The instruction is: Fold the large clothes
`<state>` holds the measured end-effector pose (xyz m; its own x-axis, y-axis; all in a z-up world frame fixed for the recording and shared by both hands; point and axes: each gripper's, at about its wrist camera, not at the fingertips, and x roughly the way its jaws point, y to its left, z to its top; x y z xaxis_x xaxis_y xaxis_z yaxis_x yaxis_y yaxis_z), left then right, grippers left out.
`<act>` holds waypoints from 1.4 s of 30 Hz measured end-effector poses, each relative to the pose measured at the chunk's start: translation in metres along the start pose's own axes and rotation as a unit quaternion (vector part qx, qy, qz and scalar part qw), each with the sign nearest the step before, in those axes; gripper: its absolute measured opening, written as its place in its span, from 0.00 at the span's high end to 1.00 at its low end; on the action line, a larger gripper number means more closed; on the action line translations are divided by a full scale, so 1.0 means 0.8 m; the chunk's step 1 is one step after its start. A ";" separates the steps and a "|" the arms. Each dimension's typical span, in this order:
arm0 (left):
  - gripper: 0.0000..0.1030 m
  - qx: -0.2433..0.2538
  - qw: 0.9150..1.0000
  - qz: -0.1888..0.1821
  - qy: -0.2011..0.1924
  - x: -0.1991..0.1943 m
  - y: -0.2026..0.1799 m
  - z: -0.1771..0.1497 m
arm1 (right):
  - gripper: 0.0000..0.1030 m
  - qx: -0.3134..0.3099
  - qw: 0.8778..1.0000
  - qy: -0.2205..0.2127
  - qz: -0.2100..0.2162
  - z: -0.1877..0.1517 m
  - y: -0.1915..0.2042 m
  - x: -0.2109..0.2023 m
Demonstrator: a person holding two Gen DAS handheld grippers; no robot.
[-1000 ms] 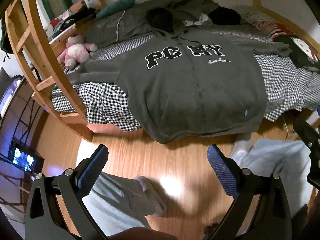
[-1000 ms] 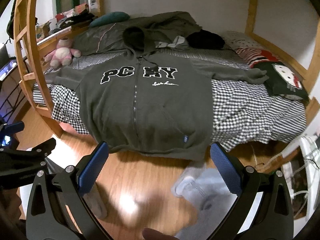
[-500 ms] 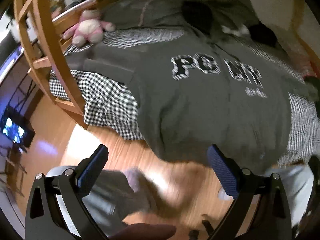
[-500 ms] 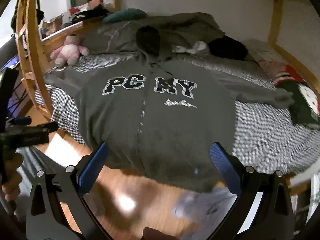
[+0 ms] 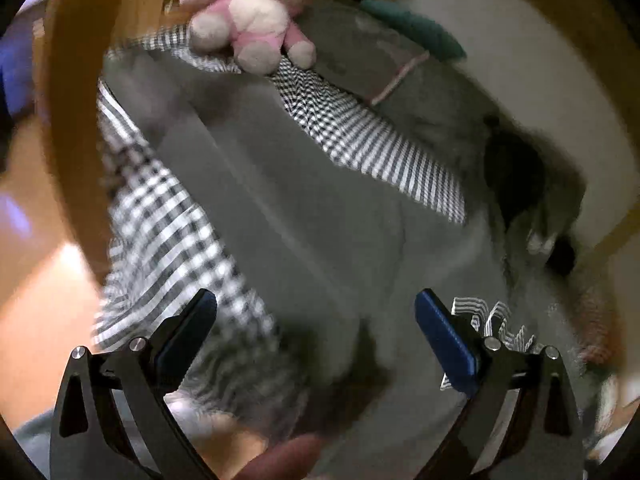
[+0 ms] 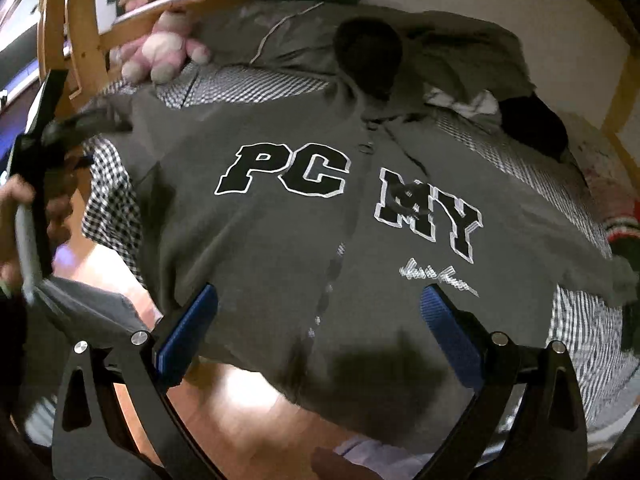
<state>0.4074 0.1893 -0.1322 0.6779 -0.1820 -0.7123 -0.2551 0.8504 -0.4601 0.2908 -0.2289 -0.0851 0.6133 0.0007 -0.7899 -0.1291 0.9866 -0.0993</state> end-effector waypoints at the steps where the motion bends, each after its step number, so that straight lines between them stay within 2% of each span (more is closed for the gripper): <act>1: 0.05 -0.026 1.000 -0.011 -0.003 0.011 0.013 0.013 | 0.02 -0.008 1.000 0.002 0.000 0.009 0.006 0.009; 2: 0.05 -0.045 0.999 -0.017 -0.013 0.016 0.022 0.022 | 0.02 -0.013 1.000 0.004 0.002 0.015 0.011 0.016; 4: 0.05 -0.072 0.994 -0.045 -0.069 0.017 0.037 0.043 | 0.02 -0.021 1.000 0.006 0.009 0.028 0.021 0.028; 5: 0.05 -0.072 0.992 -0.057 -0.090 0.017 0.040 0.051 | 0.02 -0.021 1.000 0.005 0.012 0.034 0.025 0.032; 6: 0.05 -0.061 0.992 -0.050 -0.095 0.020 0.041 0.061 | 0.02 -0.021 1.000 0.004 0.016 0.038 0.028 0.036; 8: 0.05 -0.065 0.995 0.000 -0.081 0.031 0.043 0.070 | 0.02 -0.024 0.999 0.005 0.026 0.049 0.038 0.047; 9: 0.05 -0.086 0.994 0.042 -0.042 0.045 0.049 0.071 | 0.02 -0.030 0.999 0.006 0.032 0.054 0.045 0.052; 10: 0.05 -0.100 0.994 0.047 -0.023 0.053 0.052 0.069 | 0.02 -0.035 0.999 0.005 0.035 0.058 0.050 0.056; 11: 0.05 -0.128 0.991 0.035 -0.001 0.066 0.062 0.064 | 0.02 -0.043 0.998 0.001 0.040 0.062 0.058 0.059; 15: 0.06 -0.138 0.990 0.042 -0.005 0.082 0.051 0.064 | 0.02 -0.097 0.993 -0.032 0.066 0.069 0.098 0.067; 18: 0.06 -0.157 0.987 0.010 -0.026 0.078 0.047 0.072 | 0.02 -0.124 0.989 -0.034 0.069 0.069 0.125 0.076; 21: 0.06 -0.167 0.985 0.013 -0.030 0.085 0.034 0.072 | 0.02 -0.121 0.989 -0.029 0.080 0.068 0.131 0.078; 22: 0.06 -0.173 0.984 0.002 -0.039 0.084 0.036 0.074 | 0.02 -0.122 0.989 -0.030 0.078 0.069 0.133 0.077; 23: 0.07 -0.180 0.981 -0.028 -0.058 0.077 0.036 0.076 | 0.02 -0.122 0.989 -0.032 0.072 0.069 0.132 0.076; 24: 0.23 -0.184 0.980 -0.037 -0.070 0.068 0.038 0.078 | 0.02 -0.121 0.990 -0.034 0.066 0.068 0.130 0.074; 25: 0.68 -0.184 0.979 -0.039 -0.078 0.063 0.038 0.083 | 0.02 -0.117 0.990 -0.037 0.062 0.069 0.126 0.072; 26: 0.85 -0.177 0.980 -0.042 -0.081 0.062 0.032 0.086 | 0.02 -0.111 0.991 -0.038 0.060 0.070 0.121 0.071; 27: 0.87 -0.169 0.981 -0.045 -0.083 0.059 0.026 0.087 | 0.02 -0.107 0.992 -0.038 0.060 0.071 0.116 0.071; 29: 0.87 -0.131 0.985 -0.062 -0.091 0.058 0.004 0.093 | 0.02 -0.094 0.993 -0.042 0.057 0.072 0.106 0.068; 31: 0.87 -0.096 0.989 -0.064 -0.097 0.056 -0.018 0.097 | 0.02 -0.083 0.994 -0.047 0.051 0.075 0.094 0.063; 32: 0.87 -0.058 0.991 -0.053 -0.111 0.049 -0.038 0.098 | 0.02 -0.075 0.995 -0.054 0.048 0.077 0.086 0.058; 34: 0.87 0.047 0.991 -0.028 -0.120 0.047 -0.090 0.092 | 0.03 -0.062 0.994 -0.072 0.057 0.086 0.070 0.043; 35: 0.87 0.112 0.987 -0.018 -0.114 0.054 -0.126 0.085 | 0.03 -0.054 0.992 -0.086 0.072 0.096 0.061 0.032; 37: 0.87 0.208 0.974 0.003 -0.084 0.079 -0.181 0.057 | 0.03 -0.060 0.984 -0.122 0.113 0.138 0.046 0.005; 39: 0.87 0.287 0.956 0.034 -0.039 0.113 -0.219 0.013 | 0.03 -0.112 0.977 -0.130 0.126 0.206 0.054 -0.011; 40: 0.87 0.326 0.943 0.058 -0.017 0.135 -0.237 -0.012 | 0.03 -0.142 0.973 -0.129 0.131 0.235 0.066 -0.014; 41: 0.86 0.349 0.934 0.077 -0.024 0.141 -0.244 -0.026 | 0.03 -0.181 0.965 -0.134 0.133 0.273 0.087 -0.016; 42: 0.83 0.373 0.922 0.096 -0.037 0.145 -0.254 -0.041 | 0.03 -0.206 0.960 -0.133 0.133 0.291 0.103 -0.015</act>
<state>0.5154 -0.0207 -0.1385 0.7222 0.0175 -0.6915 0.1510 0.9716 0.1823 0.4537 -0.1100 0.0572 0.6860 0.3383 -0.6441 -0.5723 0.7976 -0.1905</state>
